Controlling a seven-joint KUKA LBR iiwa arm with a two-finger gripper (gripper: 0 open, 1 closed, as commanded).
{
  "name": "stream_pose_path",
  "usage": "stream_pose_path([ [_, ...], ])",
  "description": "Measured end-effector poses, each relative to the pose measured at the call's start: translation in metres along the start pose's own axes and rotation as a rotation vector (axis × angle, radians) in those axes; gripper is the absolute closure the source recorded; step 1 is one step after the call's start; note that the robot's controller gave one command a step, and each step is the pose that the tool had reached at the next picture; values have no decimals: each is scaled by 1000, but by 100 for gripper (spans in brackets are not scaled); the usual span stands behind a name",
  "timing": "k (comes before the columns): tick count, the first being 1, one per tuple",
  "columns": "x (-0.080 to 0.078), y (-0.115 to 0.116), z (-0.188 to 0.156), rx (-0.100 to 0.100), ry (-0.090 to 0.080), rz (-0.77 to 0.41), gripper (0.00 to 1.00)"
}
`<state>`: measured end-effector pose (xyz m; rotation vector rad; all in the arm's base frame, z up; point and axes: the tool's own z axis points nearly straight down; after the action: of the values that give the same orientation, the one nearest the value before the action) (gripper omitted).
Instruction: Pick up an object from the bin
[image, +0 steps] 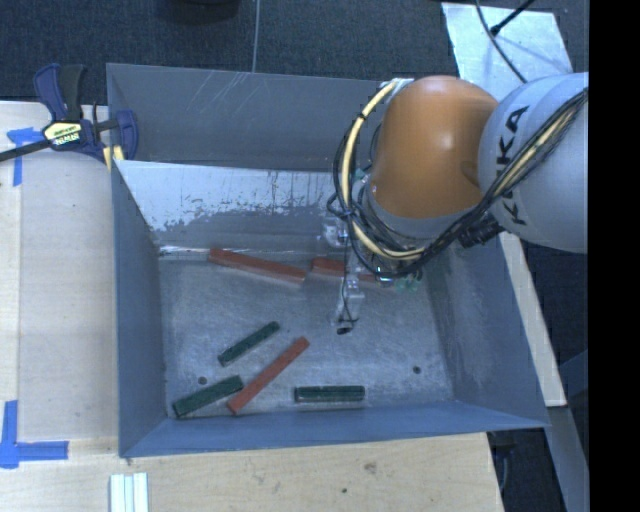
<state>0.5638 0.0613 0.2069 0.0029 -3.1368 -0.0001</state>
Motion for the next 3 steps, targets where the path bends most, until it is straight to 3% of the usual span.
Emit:
stream_pose_path([
  [1,58,59,140,0,-2,-318,0],
  [2,57,87,106,1,-11,-692,0],
  [3,52,79,103,2,-10,-913,0],
])
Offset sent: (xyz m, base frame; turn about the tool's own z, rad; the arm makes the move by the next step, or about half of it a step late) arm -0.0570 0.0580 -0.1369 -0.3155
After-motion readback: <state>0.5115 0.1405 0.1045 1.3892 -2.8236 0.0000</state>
